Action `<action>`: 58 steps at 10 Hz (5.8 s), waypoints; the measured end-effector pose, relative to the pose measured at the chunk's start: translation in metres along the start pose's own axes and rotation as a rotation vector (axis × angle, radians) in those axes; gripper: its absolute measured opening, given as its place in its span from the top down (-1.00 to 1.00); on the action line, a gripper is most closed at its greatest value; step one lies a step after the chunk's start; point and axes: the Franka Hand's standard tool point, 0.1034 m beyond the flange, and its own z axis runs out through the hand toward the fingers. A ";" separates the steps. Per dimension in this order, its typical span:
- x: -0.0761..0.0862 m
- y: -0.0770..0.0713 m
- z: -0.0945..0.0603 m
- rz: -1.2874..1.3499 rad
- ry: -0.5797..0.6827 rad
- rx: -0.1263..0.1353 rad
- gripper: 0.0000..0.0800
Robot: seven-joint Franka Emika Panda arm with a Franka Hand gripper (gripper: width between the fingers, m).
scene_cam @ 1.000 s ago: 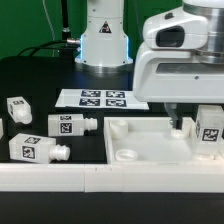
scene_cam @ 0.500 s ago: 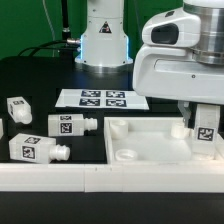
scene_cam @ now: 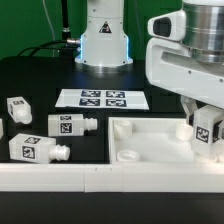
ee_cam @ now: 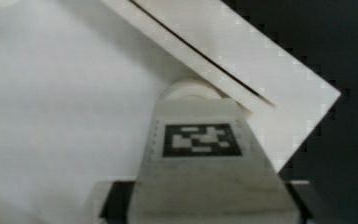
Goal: Assemble one leg
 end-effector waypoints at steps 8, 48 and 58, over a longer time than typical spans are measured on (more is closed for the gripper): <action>-0.003 -0.003 -0.003 -0.318 0.030 -0.001 -0.55; -0.010 0.003 0.004 -0.860 0.069 -0.009 0.29; -0.020 -0.003 0.008 0.505 0.014 0.078 0.29</action>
Offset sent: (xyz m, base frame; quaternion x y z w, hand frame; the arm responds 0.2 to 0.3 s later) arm 0.0000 0.0000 0.0000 0.0000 0.0000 -0.0650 0.9979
